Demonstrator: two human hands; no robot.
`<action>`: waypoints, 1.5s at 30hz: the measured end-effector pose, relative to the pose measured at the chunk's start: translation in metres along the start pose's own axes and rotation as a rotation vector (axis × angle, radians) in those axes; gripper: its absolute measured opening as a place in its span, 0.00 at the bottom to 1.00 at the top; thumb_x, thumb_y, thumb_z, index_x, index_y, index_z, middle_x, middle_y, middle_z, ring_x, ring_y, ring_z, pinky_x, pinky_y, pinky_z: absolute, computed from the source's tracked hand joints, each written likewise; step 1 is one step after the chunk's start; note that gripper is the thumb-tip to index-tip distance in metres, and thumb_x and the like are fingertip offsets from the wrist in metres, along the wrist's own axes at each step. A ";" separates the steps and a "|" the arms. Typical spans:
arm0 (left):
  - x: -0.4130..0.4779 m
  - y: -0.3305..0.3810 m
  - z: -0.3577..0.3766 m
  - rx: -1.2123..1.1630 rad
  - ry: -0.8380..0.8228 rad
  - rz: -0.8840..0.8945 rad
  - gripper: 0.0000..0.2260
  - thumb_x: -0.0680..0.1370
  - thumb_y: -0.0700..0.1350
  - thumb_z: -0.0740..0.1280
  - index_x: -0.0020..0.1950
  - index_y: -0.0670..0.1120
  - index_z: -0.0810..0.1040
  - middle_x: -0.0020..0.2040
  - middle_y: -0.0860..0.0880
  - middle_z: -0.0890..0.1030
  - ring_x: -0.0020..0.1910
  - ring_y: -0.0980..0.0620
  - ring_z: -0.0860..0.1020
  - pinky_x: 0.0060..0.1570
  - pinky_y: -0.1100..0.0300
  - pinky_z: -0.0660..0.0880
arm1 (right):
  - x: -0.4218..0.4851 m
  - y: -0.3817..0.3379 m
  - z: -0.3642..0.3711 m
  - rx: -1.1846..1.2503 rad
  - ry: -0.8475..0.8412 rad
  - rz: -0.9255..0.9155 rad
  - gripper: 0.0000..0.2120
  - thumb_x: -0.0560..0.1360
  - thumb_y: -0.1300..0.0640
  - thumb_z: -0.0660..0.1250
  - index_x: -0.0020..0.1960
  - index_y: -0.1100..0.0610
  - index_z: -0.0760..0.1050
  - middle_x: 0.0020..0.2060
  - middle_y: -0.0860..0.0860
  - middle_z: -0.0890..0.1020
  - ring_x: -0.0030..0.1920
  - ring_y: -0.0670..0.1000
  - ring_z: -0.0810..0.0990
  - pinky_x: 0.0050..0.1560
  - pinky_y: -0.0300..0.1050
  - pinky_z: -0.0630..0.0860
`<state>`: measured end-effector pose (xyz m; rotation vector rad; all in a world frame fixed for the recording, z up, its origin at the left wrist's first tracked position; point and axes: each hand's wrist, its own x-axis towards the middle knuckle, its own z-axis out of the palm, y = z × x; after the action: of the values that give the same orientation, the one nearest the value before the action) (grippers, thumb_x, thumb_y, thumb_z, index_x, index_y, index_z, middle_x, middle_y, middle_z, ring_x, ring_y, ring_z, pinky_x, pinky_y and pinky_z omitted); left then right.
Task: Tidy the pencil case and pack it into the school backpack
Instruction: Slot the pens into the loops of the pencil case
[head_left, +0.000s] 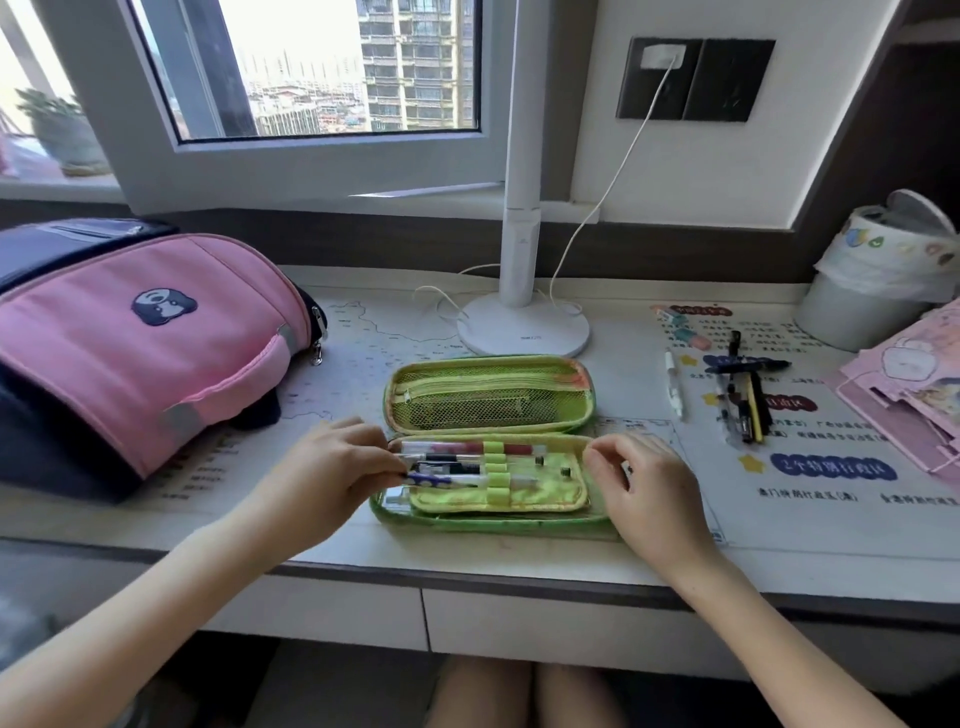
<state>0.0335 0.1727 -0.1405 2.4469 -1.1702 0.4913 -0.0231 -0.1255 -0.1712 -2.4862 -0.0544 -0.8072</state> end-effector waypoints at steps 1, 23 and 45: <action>0.002 0.001 0.003 0.019 0.001 0.015 0.19 0.76 0.57 0.56 0.41 0.49 0.83 0.34 0.52 0.78 0.36 0.56 0.69 0.35 0.62 0.66 | -0.001 0.001 0.002 -0.009 0.001 -0.015 0.04 0.73 0.58 0.68 0.41 0.57 0.80 0.36 0.48 0.82 0.40 0.49 0.78 0.40 0.39 0.69; 0.063 0.041 0.013 0.067 -0.050 -0.104 0.04 0.68 0.55 0.72 0.38 0.56 0.81 0.37 0.57 0.75 0.39 0.52 0.73 0.39 0.58 0.65 | 0.049 0.088 -0.041 -0.611 -0.051 0.524 0.14 0.76 0.51 0.63 0.52 0.61 0.76 0.48 0.58 0.80 0.48 0.58 0.78 0.41 0.45 0.69; 0.098 0.055 0.013 -0.062 0.007 -0.134 0.01 0.72 0.47 0.70 0.40 0.53 0.82 0.40 0.54 0.79 0.39 0.52 0.77 0.36 0.62 0.68 | 0.074 0.137 -0.076 -0.115 -0.091 0.937 0.15 0.70 0.51 0.71 0.36 0.61 0.72 0.38 0.58 0.80 0.37 0.57 0.77 0.36 0.44 0.69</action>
<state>0.0494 0.0698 -0.0955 2.4481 -0.9955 0.4169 0.0233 -0.2904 -0.1414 -2.2488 1.0582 -0.2857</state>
